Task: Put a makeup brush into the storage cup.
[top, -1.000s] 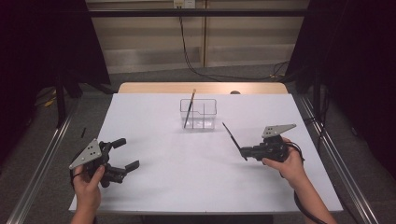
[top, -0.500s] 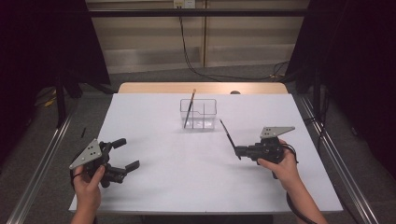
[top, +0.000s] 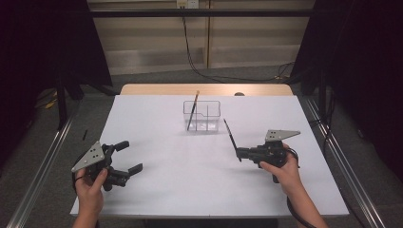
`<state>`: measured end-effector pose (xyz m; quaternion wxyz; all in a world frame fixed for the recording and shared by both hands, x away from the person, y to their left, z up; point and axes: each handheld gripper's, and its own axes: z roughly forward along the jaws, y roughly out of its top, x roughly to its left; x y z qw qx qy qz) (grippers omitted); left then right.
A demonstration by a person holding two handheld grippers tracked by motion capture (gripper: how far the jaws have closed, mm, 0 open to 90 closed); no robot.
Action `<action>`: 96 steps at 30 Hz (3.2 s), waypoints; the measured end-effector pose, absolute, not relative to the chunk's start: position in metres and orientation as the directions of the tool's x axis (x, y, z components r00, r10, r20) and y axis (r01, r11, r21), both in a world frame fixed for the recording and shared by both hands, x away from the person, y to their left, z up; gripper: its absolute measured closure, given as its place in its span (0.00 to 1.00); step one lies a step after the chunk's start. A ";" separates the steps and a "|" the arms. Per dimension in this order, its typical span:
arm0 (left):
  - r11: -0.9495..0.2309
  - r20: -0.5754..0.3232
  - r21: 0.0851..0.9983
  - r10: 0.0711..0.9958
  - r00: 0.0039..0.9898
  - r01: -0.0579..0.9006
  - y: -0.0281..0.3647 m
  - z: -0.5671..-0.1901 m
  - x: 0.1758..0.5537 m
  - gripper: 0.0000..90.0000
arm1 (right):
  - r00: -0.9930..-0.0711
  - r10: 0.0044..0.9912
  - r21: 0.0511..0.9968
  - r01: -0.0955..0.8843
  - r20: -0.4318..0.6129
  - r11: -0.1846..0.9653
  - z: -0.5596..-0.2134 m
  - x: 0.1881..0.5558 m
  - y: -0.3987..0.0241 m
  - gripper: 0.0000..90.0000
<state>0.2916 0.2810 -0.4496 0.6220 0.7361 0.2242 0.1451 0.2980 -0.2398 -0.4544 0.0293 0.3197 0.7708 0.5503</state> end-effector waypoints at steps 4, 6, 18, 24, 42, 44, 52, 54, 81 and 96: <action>-0.123 -0.071 0.980 0.508 0.858 0.154 0.280 -0.450 0.292 0.00 | -0.802 0.514 0.871 0.453 0.305 0.190 -0.454 0.298 -0.234 0.94; -0.122 -0.072 0.980 0.507 0.859 0.155 0.280 -0.449 0.291 0.00 | -0.803 0.512 0.873 0.451 0.305 0.188 -0.454 0.298 -0.230 0.94; -0.116 -0.079 0.981 0.506 0.859 0.158 0.278 -0.449 0.290 0.00 | -0.822 0.477 0.887 0.431 0.311 0.166 -0.452 0.301 -0.214 0.94; -0.107 -0.090 0.981 0.502 0.860 0.164 0.276 -0.449 0.291 0.00 | -0.828 0.467 0.888 0.428 0.310 0.168 -0.452 0.303 -0.210 0.94; -0.070 -0.124 0.982 0.458 0.880 0.175 0.257 -0.438 0.298 0.00 | -0.829 0.463 0.893 0.423 0.313 0.154 -0.450 0.303 -0.204 0.94; -0.068 -0.131 0.981 0.451 0.883 0.180 0.255 -0.437 0.300 0.00 | -0.829 0.463 0.893 0.423 0.314 0.152 -0.451 0.304 -0.204 0.94; -0.069 -0.138 0.980 0.425 0.895 0.184 0.240 -0.435 0.304 0.00 | -0.833 0.456 0.897 0.417 0.313 0.147 -0.449 0.304 -0.200 0.94; -0.066 -0.137 0.981 0.419 0.897 0.181 0.235 -0.435 0.305 0.00 | -0.834 0.453 0.897 0.418 0.315 0.144 -0.448 0.304 -0.198 0.94; 0.030 -0.269 0.961 0.351 0.897 0.276 0.166 -0.431 0.319 0.02 | -0.839 0.429 0.903 0.417 0.335 0.109 -0.444 0.304 -0.192 0.94; -0.003 -0.246 0.966 0.303 0.921 0.259 0.133 -0.427 0.327 0.13 | -0.842 0.428 0.903 0.412 0.328 0.120 -0.444 0.303 -0.188 0.94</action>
